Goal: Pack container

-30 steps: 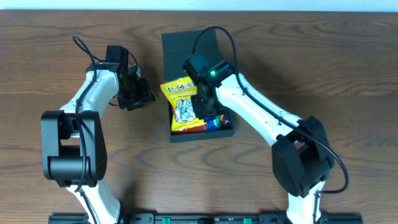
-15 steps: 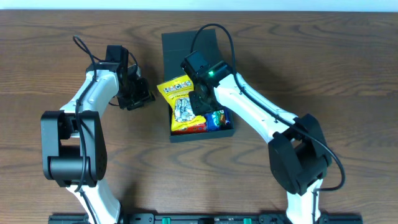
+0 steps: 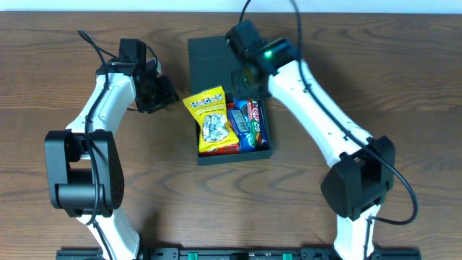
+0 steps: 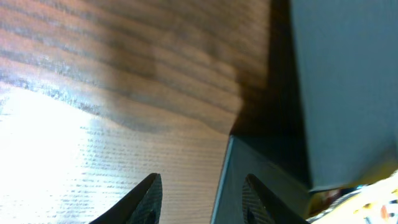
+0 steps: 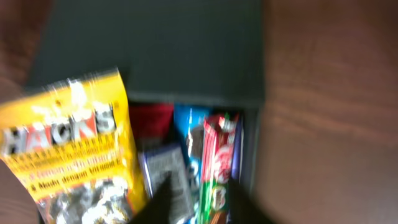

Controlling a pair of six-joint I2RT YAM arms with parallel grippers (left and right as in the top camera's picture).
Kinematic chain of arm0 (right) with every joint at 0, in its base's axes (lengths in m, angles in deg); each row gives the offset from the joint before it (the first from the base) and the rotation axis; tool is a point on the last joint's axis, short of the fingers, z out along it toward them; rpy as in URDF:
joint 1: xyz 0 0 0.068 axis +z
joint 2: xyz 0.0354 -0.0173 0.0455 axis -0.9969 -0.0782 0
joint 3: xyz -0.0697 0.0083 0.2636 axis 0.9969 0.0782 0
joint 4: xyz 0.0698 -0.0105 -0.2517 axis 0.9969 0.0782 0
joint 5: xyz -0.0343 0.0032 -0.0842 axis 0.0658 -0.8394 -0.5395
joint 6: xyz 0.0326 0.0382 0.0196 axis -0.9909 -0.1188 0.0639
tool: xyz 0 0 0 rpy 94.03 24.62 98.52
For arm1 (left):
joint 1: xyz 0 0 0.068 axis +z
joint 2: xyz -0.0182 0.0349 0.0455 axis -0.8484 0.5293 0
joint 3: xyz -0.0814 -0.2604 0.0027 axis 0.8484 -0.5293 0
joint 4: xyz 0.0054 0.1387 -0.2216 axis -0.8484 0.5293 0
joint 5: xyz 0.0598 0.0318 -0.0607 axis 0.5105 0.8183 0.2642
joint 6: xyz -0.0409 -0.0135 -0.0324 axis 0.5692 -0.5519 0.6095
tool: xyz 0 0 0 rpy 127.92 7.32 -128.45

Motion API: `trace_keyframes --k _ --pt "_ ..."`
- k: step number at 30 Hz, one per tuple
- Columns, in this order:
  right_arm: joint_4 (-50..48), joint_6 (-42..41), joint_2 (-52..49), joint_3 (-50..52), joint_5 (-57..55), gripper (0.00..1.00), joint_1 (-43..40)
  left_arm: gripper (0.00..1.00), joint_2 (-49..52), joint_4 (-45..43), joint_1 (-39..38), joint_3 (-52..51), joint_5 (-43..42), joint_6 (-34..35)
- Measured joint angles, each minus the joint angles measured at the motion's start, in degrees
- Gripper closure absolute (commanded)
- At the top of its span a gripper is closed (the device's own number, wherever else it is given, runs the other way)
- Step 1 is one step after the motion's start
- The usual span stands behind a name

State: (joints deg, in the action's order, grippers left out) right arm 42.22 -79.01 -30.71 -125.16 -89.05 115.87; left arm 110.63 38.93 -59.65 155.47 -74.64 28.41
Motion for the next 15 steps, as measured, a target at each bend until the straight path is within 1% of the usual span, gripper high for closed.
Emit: trace_keyframes --k 3,7,10,15 --pt "-2.71 5.35 0.00 0.17 5.79 0.99 -1.25 0.56 0.00 -1.22 0.15 0.09 0.00 1.11" --pt "-8.02 11.13 0.00 2.38 13.90 0.99 -0.44 0.57 0.00 -1.88 2.19 0.09 -0.09 3.50" --pt "-12.57 14.21 0.00 5.11 18.10 0.99 1.20 0.56 0.00 -1.70 5.57 0.09 -0.15 4.68" --pt "-15.45 15.82 -1.38 6.01 20.50 0.99 3.93 0.55 0.00 -1.01 8.39 0.09 -0.13 5.42"
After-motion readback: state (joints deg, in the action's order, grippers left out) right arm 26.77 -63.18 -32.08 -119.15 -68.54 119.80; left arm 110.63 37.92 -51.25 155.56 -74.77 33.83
